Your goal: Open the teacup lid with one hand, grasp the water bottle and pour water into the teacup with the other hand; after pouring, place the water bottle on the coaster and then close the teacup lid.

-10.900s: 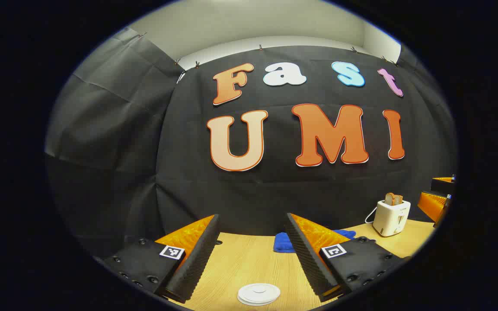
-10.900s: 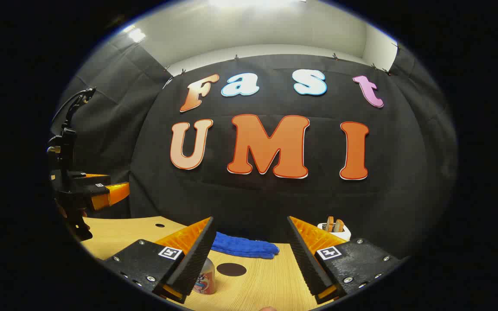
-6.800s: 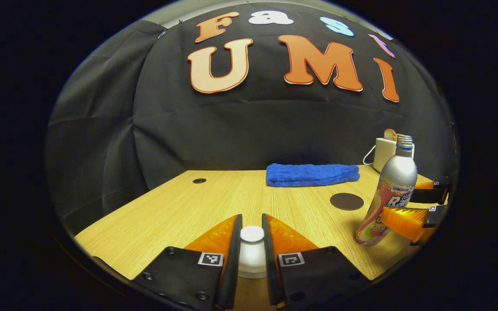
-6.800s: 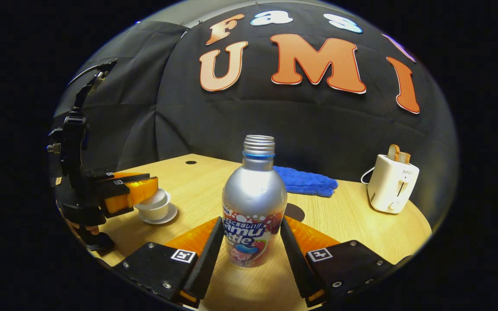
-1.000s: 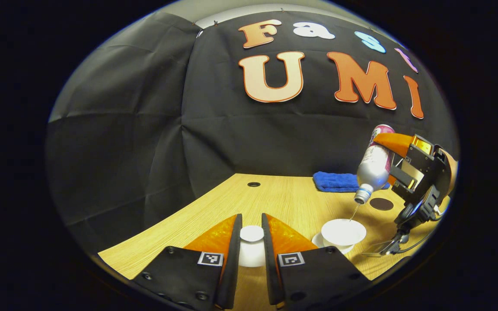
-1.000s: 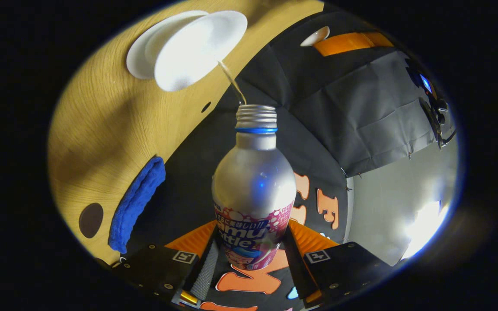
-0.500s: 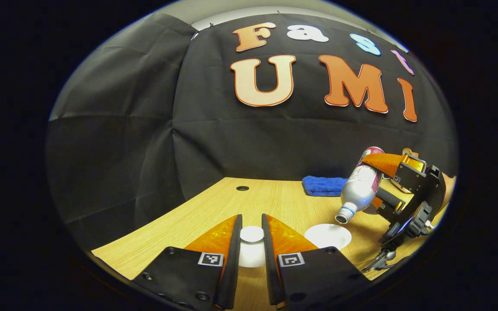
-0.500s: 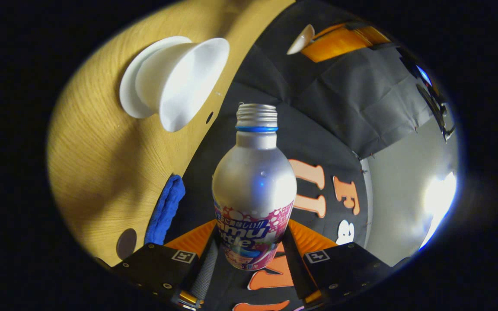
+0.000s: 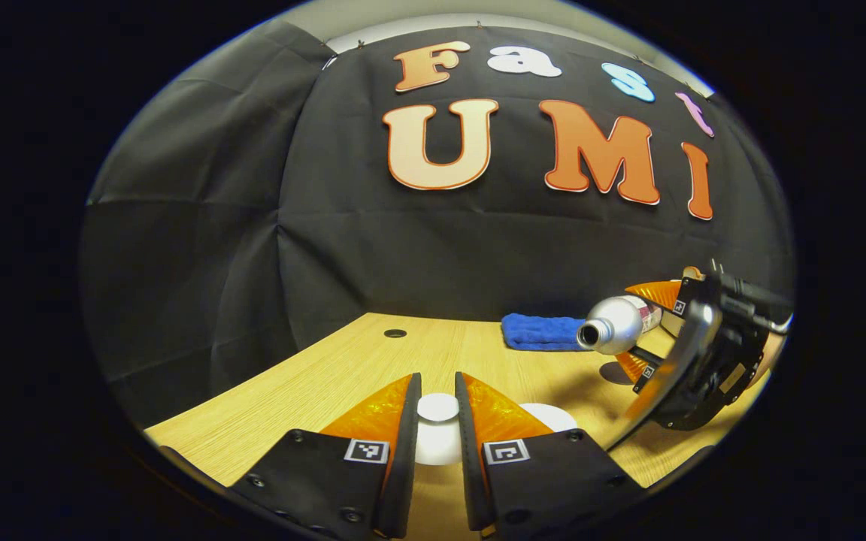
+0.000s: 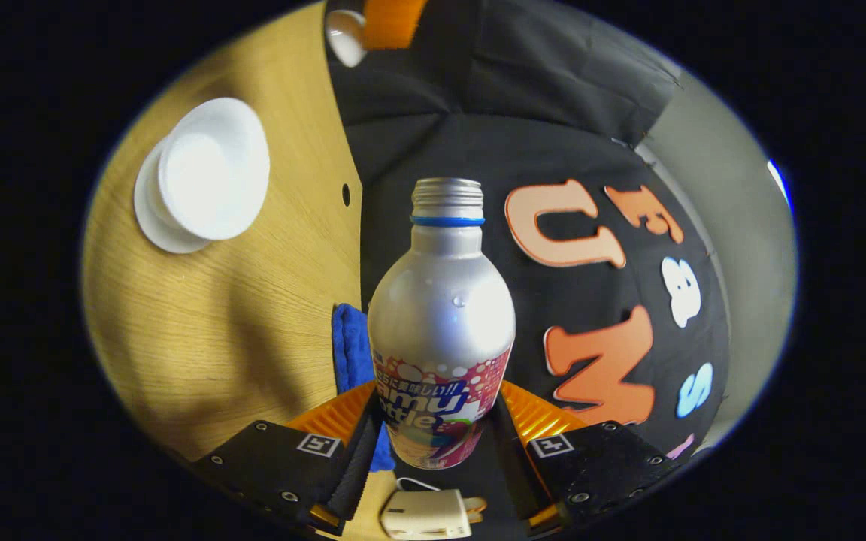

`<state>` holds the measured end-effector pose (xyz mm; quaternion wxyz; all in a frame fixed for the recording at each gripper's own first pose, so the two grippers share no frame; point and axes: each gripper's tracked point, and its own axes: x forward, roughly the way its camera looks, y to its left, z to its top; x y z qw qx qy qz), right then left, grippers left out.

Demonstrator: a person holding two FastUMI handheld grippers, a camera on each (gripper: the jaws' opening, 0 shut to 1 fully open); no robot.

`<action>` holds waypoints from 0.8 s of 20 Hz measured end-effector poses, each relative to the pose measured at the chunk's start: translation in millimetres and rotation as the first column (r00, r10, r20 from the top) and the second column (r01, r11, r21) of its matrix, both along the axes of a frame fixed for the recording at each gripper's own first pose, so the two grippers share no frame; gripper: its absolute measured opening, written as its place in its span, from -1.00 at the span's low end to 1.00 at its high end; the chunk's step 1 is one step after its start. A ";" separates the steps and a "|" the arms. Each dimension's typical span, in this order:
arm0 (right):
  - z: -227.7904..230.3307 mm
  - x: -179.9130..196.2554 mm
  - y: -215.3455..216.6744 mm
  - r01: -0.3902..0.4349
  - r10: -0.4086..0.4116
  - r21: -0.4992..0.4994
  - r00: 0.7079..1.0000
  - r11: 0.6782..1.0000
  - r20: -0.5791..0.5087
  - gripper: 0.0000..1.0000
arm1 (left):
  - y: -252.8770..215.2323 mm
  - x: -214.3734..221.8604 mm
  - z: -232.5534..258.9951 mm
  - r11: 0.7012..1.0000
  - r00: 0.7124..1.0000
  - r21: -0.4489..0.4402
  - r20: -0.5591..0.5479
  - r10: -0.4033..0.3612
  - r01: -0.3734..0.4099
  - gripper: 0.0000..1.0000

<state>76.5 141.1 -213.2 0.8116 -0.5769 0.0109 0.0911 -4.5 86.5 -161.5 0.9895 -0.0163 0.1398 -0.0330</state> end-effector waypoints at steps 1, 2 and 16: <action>-2.4 5.4 -1.8 0.025 -0.022 0.066 0.999 0.998 -0.036 0.53 | -6.5 2.1 1.2 1.000 1.000 0.002 0.004 -0.008 0.008 -0.36; -3.0 10.6 -6.4 0.047 -0.039 0.137 0.997 0.989 -0.062 0.53 | -11.9 3.9 4.1 1.000 1.000 0.003 0.007 -0.016 0.016 -0.36; -51.0 23.9 -18.1 0.387 -0.097 0.728 0.908 0.566 -0.406 0.54 | -77.5 14.5 8.4 0.995 0.995 -0.009 0.005 -0.098 0.098 -0.43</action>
